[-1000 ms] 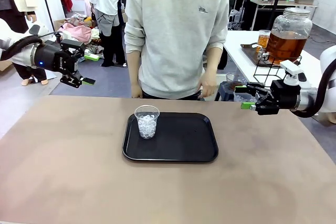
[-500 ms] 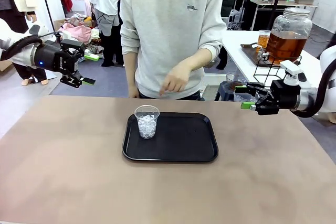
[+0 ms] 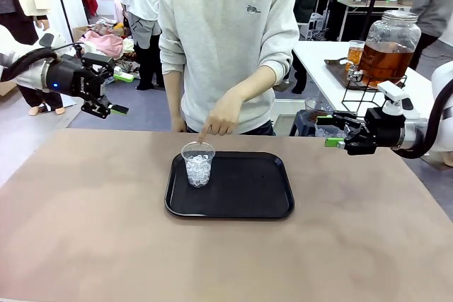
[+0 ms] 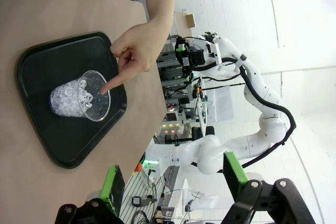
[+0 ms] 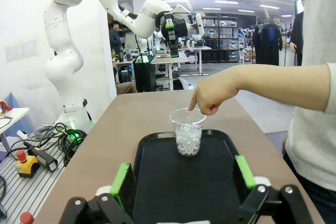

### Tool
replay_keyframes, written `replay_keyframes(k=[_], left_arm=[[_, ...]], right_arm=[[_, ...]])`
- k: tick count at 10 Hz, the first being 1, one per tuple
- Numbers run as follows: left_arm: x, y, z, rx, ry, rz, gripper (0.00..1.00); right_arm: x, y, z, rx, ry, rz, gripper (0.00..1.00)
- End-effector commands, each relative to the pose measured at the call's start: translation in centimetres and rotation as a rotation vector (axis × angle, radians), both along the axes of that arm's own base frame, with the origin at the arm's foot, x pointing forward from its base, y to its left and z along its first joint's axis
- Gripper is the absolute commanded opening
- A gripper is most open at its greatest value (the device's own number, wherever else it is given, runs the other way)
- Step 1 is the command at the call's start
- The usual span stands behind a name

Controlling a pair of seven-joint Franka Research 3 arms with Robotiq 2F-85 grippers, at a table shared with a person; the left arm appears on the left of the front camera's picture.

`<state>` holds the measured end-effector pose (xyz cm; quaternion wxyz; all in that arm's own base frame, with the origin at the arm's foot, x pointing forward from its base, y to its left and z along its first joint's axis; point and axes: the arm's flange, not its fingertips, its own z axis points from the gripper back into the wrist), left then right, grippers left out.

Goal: Pour the drink into the iced cup.
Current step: Pick up the iced cup indicated by the human and present it to them.

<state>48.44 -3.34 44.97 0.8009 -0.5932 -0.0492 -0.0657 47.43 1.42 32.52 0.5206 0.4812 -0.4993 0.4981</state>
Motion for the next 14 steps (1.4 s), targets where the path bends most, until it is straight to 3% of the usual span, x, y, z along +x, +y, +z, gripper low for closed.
replay_keyframes(k=[1, 9, 10, 13, 14], left_arm=[[-0.1, -0.1, 0.2, 0.001, 0.005, 0.007, 1.0], [0.0, 0.0, 0.0, 0.0, 0.0, 0.0, 1.0], [-0.1, 0.0, 0.0, -0.002, -0.098, -0.049, 1.0], [0.2, -0.4, -0.6, 0.062, -0.522, -0.183, 1.0], [0.3, -0.4, -0.9, 0.074, -0.606, -0.217, 1.0]], right_arm=[[0.2, 0.1, 0.3, -0.001, 0.001, 0.002, 1.0], [0.2, 0.1, 0.3, -0.001, 0.001, 0.002, 1.0], [0.2, 0.1, 0.3, -0.001, 0.001, 0.002, 1.0], [0.2, 0.1, 0.3, -0.001, 0.001, 0.002, 1.0], [0.2, 0.1, 0.3, -0.001, 0.001, 0.002, 1.0]])
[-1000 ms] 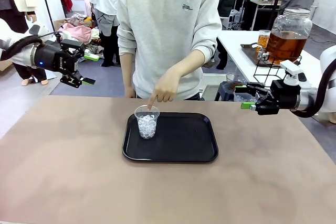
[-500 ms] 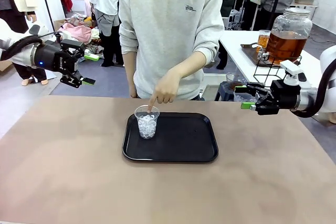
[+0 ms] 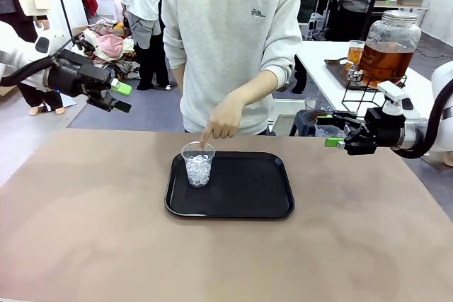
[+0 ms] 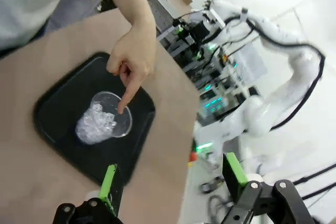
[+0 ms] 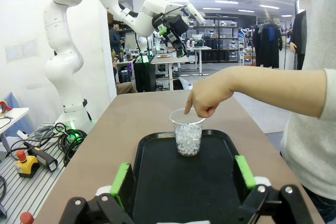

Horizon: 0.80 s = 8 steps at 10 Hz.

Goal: Pour the drink into the iced cup.
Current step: Pick up the iced cup indicated by the human and present it to them.

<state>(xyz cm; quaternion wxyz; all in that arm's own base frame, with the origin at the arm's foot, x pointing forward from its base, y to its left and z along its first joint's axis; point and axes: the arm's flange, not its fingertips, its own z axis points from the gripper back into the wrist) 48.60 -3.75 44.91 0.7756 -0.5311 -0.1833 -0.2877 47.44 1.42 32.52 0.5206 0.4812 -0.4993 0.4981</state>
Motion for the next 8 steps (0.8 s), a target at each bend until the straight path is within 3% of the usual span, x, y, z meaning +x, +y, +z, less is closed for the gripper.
replay_keyframes(k=[1, 2, 3, 7, 8], left_arm=[[0.18, -0.1, -1.0, 0.007, -0.173, -0.046, 1.0], [0.2, -0.24, -1.18, 0.014, -0.206, -0.071, 1.0], [-0.08, -0.36, -0.96, 0.035, -0.171, -0.084, 1.0], [0.13, -0.17, -0.6, 0.024, -0.183, -0.071, 1.0], [0.66, -0.24, -0.83, 0.035, -0.291, -0.075, 1.0]], right_arm=[[0.17, 0.1, 0.28, -0.001, 0.001, 0.002, 1.0], [0.17, 0.1, 0.28, -0.001, 0.001, 0.002, 1.0], [0.17, 0.1, 0.28, -0.001, 0.001, 0.002, 1.0], [0.17, 0.1, 0.28, -0.001, 0.001, 0.002, 1.0], [0.17, 0.1, 0.28, -0.001, 0.001, 0.002, 1.0]])
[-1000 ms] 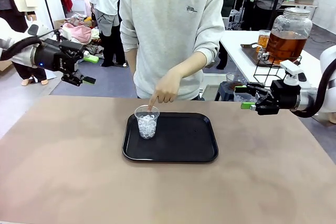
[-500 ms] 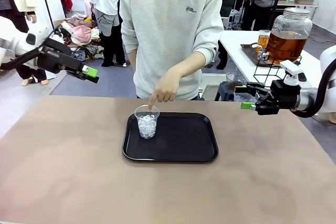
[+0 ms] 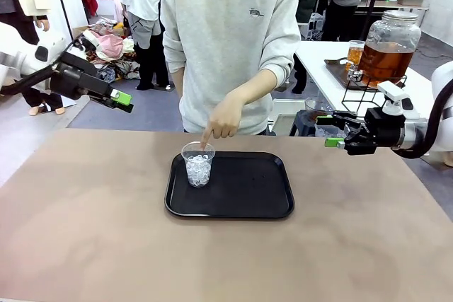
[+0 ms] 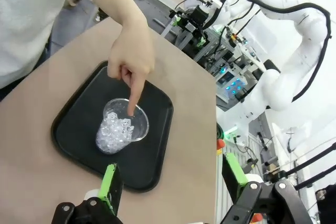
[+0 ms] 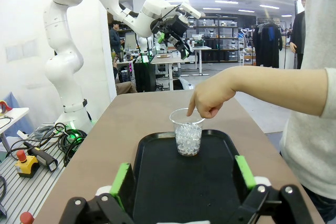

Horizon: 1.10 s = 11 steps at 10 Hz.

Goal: Pour the drink into the iced cup.
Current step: Pick up the iced cup indicated by the human and present it to them.

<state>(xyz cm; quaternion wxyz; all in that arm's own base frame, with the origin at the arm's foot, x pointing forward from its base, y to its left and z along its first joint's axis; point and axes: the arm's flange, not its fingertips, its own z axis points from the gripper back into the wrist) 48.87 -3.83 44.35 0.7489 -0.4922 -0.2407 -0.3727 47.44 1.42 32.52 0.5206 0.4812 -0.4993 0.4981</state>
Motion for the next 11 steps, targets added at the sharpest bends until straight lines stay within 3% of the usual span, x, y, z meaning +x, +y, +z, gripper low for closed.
replay_keyframes(k=[1, 3, 5, 8, 10, 11], left_arm=[[0.5, -0.3, -1.3, -0.04, -0.236, -0.037, 1.0], [0.7, -0.7, -3.8, -0.089, -0.45, -0.115, 1.0], [0.7, -1.3, -6.4, -0.114, -0.576, -0.189, 1.0], [0.3, -2.5, -9.6, -0.119, -0.674, -0.252, 1.0], [0.1, -2.6, -10.1, -0.143, -0.667, -0.224, 1.0], [0.3, -2.5, -10.0, -0.101, -0.653, -0.268, 1.0]], right_arm=[[0.2, 0.1, 0.3, -0.001, 0.001, 0.002, 1.0], [0.2, 0.1, 0.3, -0.001, 0.001, 0.002, 1.0], [0.2, 0.1, 0.3, -0.001, 0.001, 0.002, 1.0], [0.2, 0.1, 0.3, -0.001, 0.001, 0.002, 1.0], [0.2, 0.1, 0.3, -0.001, 0.001, 0.002, 1.0], [0.2, 0.1, 0.3, -0.001, 0.001, 0.002, 1.0]])
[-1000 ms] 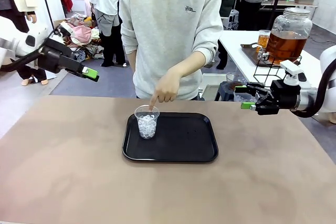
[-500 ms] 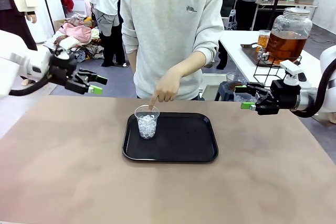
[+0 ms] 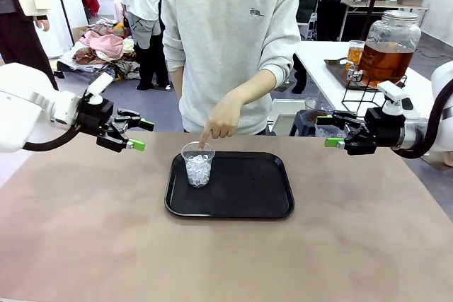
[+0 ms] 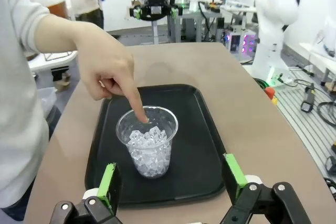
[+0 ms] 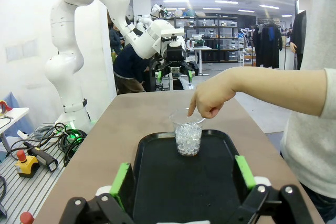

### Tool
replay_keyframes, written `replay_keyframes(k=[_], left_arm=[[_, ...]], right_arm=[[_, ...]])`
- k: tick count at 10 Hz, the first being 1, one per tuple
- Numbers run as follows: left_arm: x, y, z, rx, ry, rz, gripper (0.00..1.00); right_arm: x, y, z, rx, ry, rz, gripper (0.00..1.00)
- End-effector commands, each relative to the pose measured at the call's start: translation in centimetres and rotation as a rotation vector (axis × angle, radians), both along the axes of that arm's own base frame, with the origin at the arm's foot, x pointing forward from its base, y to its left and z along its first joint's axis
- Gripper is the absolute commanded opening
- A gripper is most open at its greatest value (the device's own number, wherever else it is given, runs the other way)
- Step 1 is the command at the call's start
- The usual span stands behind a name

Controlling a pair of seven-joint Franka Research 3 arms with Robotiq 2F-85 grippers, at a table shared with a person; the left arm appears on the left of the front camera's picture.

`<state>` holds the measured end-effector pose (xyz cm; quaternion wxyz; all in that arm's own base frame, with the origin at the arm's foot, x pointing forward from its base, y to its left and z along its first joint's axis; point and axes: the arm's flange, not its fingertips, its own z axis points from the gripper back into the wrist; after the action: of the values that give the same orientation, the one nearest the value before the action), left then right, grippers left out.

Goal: Pour the drink into the iced cup.
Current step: Pick up the iced cup indicated by the human and present it to them.

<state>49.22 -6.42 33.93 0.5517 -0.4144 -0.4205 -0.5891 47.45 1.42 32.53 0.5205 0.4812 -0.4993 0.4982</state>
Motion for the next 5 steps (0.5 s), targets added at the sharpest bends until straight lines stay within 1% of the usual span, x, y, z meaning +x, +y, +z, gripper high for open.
replay_keyframes(k=[1, 4, 5], left_arm=[[-0.01, 0.1, 0.46, 0.009, -0.005, -0.003, 1.0], [0.07, 0.04, 0.13, 0.003, -0.003, -0.001, 1.0], [0.45, 0.11, -0.29, -0.012, -0.03, 0.021, 1.0]], right_arm=[[0.16, 0.09, 0.28, -0.001, 0.002, 0.002, 1.0], [0.16, 0.09, 0.28, -0.001, 0.002, 0.002, 1.0], [0.16, 0.09, 0.28, -0.001, 0.002, 0.002, 1.0]])
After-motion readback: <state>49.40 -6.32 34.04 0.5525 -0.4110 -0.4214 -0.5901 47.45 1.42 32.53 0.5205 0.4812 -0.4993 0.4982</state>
